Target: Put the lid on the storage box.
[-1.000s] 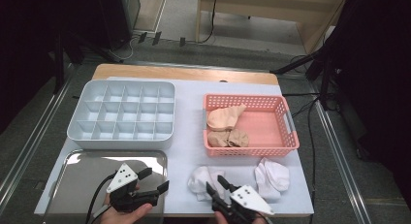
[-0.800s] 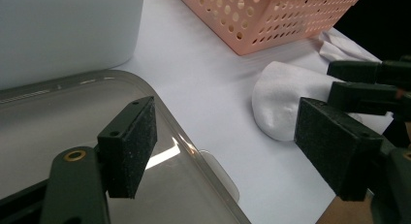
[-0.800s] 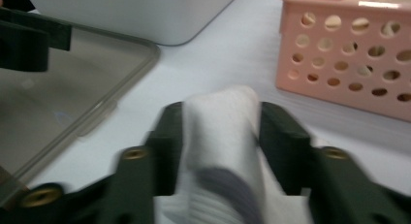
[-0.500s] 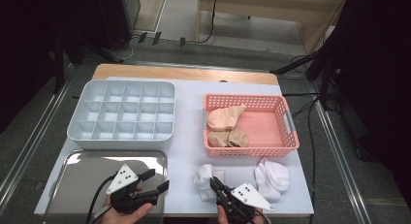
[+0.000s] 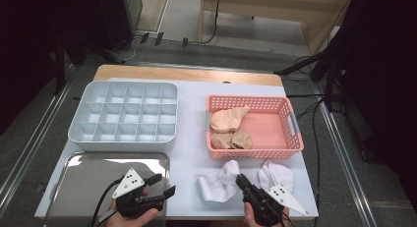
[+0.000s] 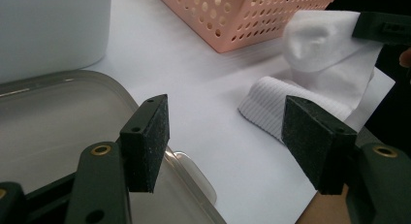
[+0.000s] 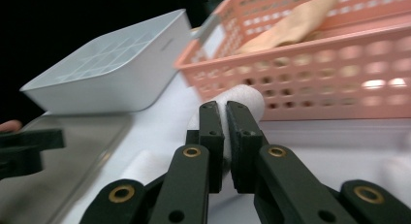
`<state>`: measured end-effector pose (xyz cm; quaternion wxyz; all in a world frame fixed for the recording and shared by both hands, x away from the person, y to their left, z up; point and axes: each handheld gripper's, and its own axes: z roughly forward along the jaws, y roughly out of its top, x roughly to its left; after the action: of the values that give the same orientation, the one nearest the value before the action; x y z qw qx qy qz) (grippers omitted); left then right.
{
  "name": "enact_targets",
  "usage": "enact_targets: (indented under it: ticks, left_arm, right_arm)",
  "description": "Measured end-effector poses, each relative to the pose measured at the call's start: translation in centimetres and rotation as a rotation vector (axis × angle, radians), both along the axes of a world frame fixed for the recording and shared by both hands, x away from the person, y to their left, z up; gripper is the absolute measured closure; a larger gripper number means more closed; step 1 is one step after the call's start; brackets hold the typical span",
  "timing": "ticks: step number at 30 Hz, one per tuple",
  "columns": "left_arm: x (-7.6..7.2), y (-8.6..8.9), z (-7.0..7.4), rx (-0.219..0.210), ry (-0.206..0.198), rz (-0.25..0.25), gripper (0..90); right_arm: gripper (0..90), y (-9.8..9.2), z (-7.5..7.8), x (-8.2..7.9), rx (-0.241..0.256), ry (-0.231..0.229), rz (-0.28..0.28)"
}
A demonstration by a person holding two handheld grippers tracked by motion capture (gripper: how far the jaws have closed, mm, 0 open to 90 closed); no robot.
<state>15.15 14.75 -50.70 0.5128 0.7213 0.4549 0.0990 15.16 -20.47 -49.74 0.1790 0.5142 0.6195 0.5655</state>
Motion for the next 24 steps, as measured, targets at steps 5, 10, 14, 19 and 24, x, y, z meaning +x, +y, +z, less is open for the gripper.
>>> enact_targets:
  ticks: [5, 10, 14, 19, 24]
  left_arm:
    - [-0.1, -0.2, 0.0, 0.001, 0.002, -0.004, 36.0]
    - [0.0, -0.3, -0.1, -0.006, 0.006, -0.014, 36.5]
    - [-0.1, -0.4, -0.1, -0.002, 0.005, -0.02, 36.5]
    - [0.0, 0.2, -0.1, -0.006, 0.006, 0.001, 36.5]
    - [0.2, 0.8, -0.3, 0.0, 0.018, 0.021, 36.7]
  right_arm:
    - [87.0, -1.7, 0.9, 0.0, 0.005, -0.039, -0.052]
    - [87.1, -1.2, 2.8, -0.1, 0.0, -0.099, -0.023]
    - [87.1, 1.2, 2.6, 0.2, -0.017, -0.091, 0.041]
    - [85.5, 7.2, 0.5, 0.1, -0.077, -0.046, 0.194]
    - [55.1, 7.8, -0.4, 0.0, -0.062, 0.0, 0.27]
